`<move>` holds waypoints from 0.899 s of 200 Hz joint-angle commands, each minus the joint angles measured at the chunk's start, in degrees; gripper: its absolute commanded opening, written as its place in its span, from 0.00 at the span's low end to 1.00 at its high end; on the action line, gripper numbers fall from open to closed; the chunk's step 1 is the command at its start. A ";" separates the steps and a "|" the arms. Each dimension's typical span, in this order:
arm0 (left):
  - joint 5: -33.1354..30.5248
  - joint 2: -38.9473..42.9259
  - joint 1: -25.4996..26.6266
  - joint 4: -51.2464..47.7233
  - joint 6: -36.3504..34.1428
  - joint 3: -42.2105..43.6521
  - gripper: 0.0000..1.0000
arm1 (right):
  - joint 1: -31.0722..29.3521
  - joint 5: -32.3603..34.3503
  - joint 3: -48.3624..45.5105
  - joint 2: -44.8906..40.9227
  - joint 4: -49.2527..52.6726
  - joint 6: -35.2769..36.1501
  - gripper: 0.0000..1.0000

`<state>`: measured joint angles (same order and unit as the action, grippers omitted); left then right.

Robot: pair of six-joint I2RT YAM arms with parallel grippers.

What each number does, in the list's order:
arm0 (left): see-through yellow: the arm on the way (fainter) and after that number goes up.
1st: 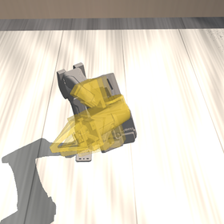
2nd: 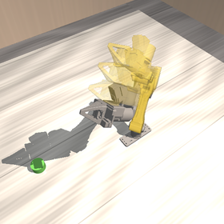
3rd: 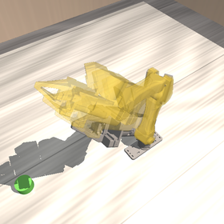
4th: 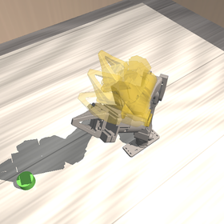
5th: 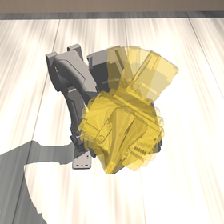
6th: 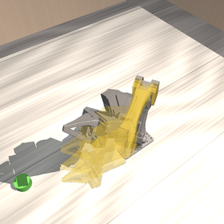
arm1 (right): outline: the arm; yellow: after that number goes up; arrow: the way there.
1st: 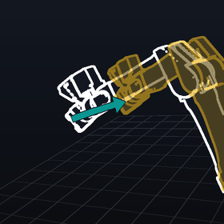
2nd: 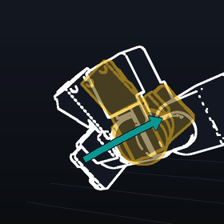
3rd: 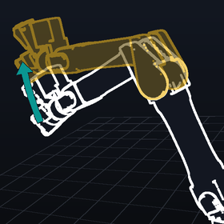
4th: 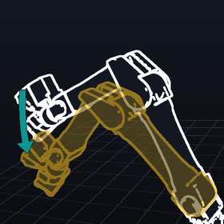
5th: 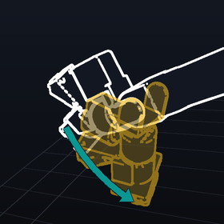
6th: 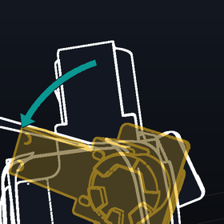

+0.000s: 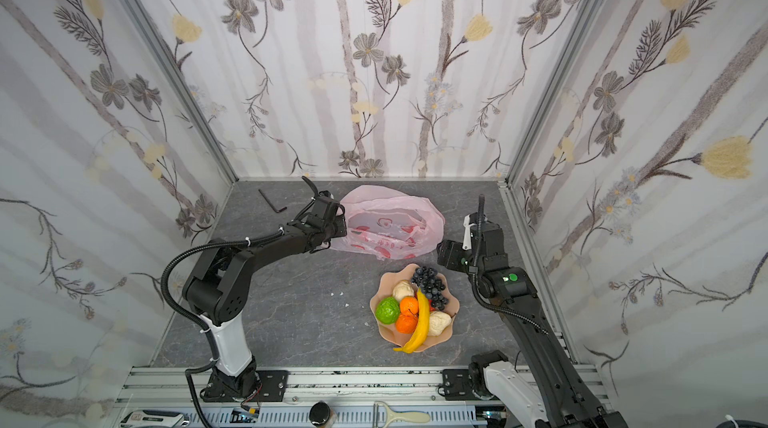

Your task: Take the fake fruits out of the plastic bag

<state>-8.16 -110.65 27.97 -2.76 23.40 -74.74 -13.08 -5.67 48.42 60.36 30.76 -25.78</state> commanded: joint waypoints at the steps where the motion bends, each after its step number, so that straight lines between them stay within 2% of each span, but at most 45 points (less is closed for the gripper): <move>1: 1.15 -4.60 -0.62 -2.21 -3.01 -7.39 0.00 | 0.41 -1.34 -2.55 -1.49 -5.43 -4.62 0.81; 31: 1.76 -12.15 -1.23 -4.09 -3.79 -18.03 0.00 | 2.80 -3.56 -4.83 -2.05 -4.77 -7.10 0.81; 51: 2.45 -16.36 -1.58 -6.73 -4.41 -24.99 0.00 | 4.29 -3.63 -8.06 -3.85 -4.35 -8.33 0.90; 63: 2.84 -18.61 -1.62 -8.97 -4.59 -28.85 0.05 | 4.81 -3.02 -8.27 -4.89 -3.29 -8.60 0.93; 79: 3.71 -20.15 -1.60 -10.98 -4.44 -32.00 0.20 | 5.06 -0.27 -8.05 -6.07 -1.00 -9.28 0.97; 91: 3.94 -20.39 -1.62 -12.56 -3.88 -33.46 0.36 | 5.32 1.07 -7.86 -6.99 0.97 -10.79 1.00; 112: 3.01 -18.15 -1.59 -15.04 -2.26 -33.07 0.63 | 5.34 2.75 -8.34 -9.62 3.87 -13.63 1.00; 125: 2.67 -15.61 -1.55 -16.41 -1.48 -31.60 0.75 | 5.26 3.89 -8.40 -11.46 6.38 -15.84 1.00; 149: 2.75 -9.40 -1.60 -16.92 0.06 -26.76 0.90 | 4.63 7.30 -8.65 -14.65 10.46 -18.59 1.00; 180: 3.30 -2.52 -1.42 -16.84 1.51 -19.82 0.99 | 2.25 6.65 -11.91 -17.63 13.22 -23.65 1.00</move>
<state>-4.69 -116.79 26.41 -18.57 22.85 -98.56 -9.06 -0.43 38.54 44.07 40.56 -43.46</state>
